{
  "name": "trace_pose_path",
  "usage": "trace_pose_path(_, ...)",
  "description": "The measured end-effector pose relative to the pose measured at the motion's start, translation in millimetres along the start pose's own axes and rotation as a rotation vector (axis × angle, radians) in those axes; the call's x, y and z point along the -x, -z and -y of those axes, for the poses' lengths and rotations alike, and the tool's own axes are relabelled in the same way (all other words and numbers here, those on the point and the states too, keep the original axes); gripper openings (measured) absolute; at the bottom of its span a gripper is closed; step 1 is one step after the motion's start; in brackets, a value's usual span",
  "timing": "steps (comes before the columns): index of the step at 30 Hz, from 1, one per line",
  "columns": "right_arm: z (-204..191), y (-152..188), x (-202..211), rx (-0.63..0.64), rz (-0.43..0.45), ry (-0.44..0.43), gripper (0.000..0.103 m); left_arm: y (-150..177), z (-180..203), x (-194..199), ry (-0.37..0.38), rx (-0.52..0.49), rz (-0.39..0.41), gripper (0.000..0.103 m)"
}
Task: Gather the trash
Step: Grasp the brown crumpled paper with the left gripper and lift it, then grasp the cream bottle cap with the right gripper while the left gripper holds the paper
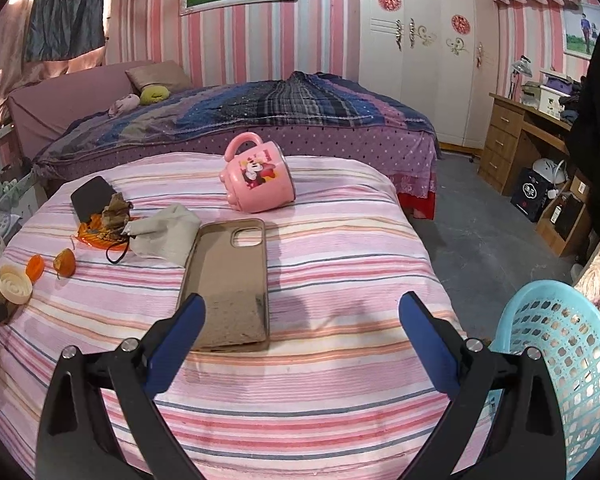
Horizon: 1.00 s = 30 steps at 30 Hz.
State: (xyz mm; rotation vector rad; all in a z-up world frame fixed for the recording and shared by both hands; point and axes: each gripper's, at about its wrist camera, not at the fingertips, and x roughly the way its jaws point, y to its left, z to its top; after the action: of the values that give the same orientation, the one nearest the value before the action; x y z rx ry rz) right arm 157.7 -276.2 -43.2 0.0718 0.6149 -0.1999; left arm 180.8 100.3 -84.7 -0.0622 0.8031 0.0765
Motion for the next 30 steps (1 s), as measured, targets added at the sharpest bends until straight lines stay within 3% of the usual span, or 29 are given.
trace_pose_path(9, -8, 2, 0, -0.010, -0.011, -0.009, 0.095, -1, 13, -2, 0.036, -0.067, 0.011, 0.041)
trace_pose_path(11, -10, 2, 0, -0.007, -0.013, -0.010, 0.095, -1, 13, 5, 0.072, -0.083, 0.022, 0.041)
trace_pose_path(19, -47, 11, 4, 0.079, -0.036, -0.061, 0.095, -4, -7, 40, 0.049, -0.106, 0.090, 0.041)
trace_pose_path(24, -86, 12, 11, 0.117, -0.036, -0.175, 0.095, -9, -38, 46, -0.012, -0.035, 0.107, 0.041)
trace_pose_path(30, -166, 18, 13, 0.209, -0.021, -0.270, 0.095, -13, -91, 47, -0.048, 0.118, 0.120, 0.041)
